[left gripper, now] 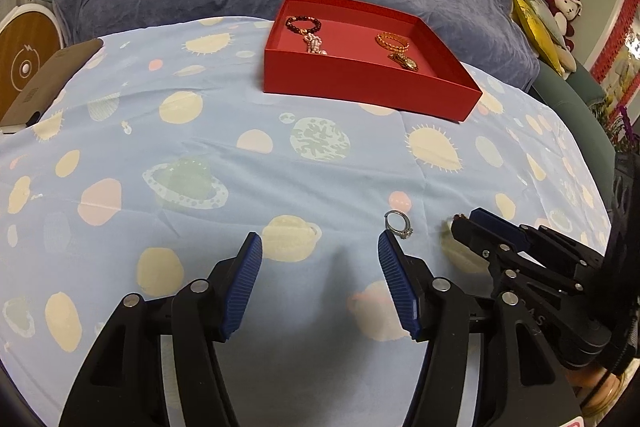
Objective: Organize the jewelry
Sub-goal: 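Grasp the silver ring with the left gripper while the right gripper holds the gold ring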
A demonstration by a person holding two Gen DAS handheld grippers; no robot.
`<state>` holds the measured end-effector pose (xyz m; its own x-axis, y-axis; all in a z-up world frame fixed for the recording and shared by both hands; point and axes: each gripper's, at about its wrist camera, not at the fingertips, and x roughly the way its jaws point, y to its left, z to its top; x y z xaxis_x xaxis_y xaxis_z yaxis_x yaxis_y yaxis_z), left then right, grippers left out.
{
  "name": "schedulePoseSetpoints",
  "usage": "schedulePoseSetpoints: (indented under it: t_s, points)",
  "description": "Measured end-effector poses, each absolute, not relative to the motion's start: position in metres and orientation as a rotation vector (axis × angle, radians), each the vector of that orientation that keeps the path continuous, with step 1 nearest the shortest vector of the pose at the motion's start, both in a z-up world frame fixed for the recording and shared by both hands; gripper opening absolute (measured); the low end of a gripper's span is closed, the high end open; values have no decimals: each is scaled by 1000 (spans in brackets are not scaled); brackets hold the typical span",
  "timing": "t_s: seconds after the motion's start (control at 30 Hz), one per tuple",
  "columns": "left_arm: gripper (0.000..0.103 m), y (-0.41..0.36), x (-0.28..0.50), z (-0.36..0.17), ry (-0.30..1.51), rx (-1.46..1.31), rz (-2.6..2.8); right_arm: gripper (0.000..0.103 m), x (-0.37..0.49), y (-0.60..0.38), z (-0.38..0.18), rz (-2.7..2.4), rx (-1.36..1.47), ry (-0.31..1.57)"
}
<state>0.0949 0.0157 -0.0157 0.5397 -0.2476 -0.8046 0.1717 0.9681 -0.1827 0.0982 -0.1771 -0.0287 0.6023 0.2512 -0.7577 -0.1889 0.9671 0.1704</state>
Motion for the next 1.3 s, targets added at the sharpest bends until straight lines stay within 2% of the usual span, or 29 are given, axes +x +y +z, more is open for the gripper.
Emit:
schedulePoseSetpoints:
  t_s: [0.43, 0.87, 0.97, 1.1, 1.3]
  points:
    - [62, -39, 106, -42, 990, 30, -253, 23, 81, -203, -20, 246, 113, 878]
    - [62, -53, 109, -48, 966, 78, -226, 23, 78, -211, -21, 233, 131, 882]
    - [55, -56, 109, -48, 960, 104, -220, 23, 77, -211, -21, 233, 132, 882]
    - [42, -57, 109, -47, 953, 122, -229, 23, 77, -211, -21, 234, 132, 885]
    - [30, -57, 108, -47, 947, 140, -233, 23, 77, -210, -21, 237, 134, 887]
